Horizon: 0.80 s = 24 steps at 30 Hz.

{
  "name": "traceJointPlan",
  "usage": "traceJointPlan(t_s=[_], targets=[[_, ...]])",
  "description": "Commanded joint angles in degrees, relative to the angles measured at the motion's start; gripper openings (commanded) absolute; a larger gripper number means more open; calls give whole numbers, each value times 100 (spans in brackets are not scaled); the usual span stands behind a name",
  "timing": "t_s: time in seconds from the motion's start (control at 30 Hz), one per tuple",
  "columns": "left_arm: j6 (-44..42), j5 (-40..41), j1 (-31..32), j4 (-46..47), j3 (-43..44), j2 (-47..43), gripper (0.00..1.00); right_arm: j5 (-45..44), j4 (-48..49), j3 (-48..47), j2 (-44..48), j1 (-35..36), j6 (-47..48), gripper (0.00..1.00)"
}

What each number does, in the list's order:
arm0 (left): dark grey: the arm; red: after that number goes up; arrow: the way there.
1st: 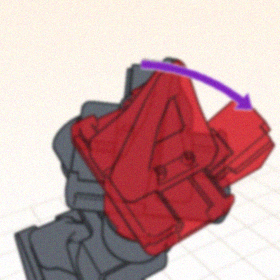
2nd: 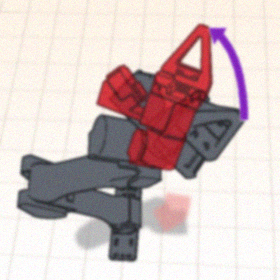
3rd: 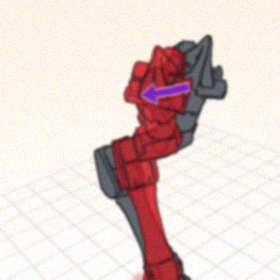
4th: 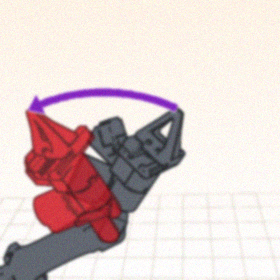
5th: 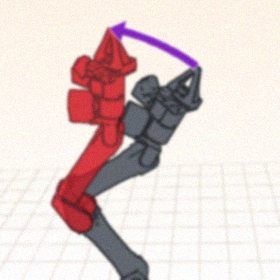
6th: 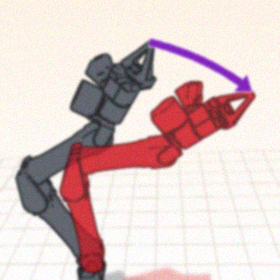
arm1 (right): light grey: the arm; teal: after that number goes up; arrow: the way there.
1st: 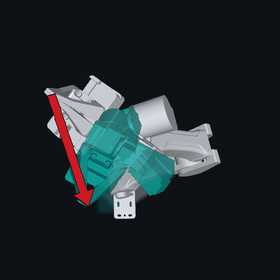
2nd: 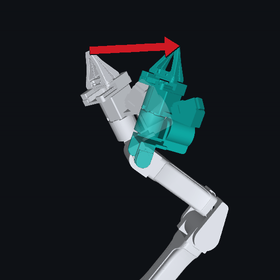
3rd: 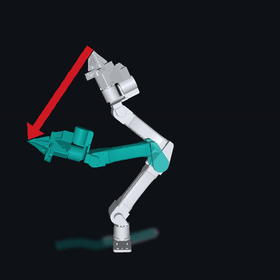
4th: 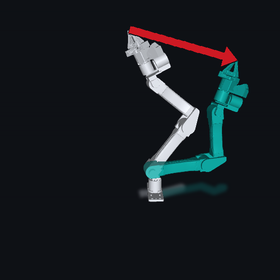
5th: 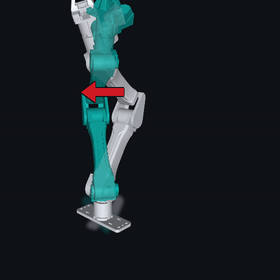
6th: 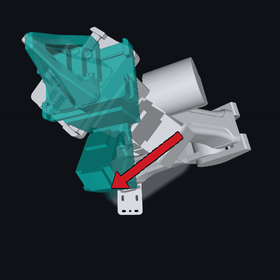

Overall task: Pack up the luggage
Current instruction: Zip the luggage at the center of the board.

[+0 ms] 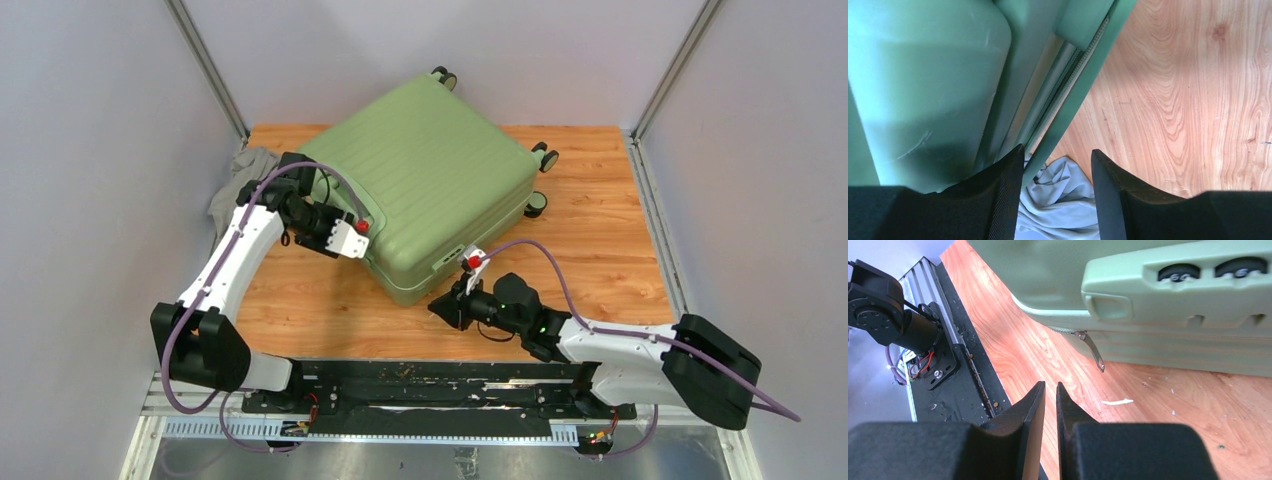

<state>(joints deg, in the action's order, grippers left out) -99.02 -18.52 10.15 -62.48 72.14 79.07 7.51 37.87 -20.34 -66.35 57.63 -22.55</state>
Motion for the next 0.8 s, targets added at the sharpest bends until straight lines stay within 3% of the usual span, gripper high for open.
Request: traceJointPlan(t_s=[0.0,0.07,0.17,0.2,0.33,0.5,0.77], targets=[[319,163,13,707,-25,162,47,-12,28,180,299,-181,-138,17],[465,165,40,762,-68,132,34,-17,6,224,374,-241,-153,17],[984,199,224,755,-56,57,4,75,-9,258,403,-470,-159,17],[1169,207,303,750,-77,6,0,193,0,258,416,-633,-196,17],[1605,213,827,746,-598,-513,0,526,41,287,703,-1593,-512,20],[2513,381,1754,746,-1279,-1133,0,-345,-1269,-227,1148,-2228,-314,24],[3955,459,2905,741,-1110,-1206,0,141,-1232,-900,95,-3094,-94,25]])
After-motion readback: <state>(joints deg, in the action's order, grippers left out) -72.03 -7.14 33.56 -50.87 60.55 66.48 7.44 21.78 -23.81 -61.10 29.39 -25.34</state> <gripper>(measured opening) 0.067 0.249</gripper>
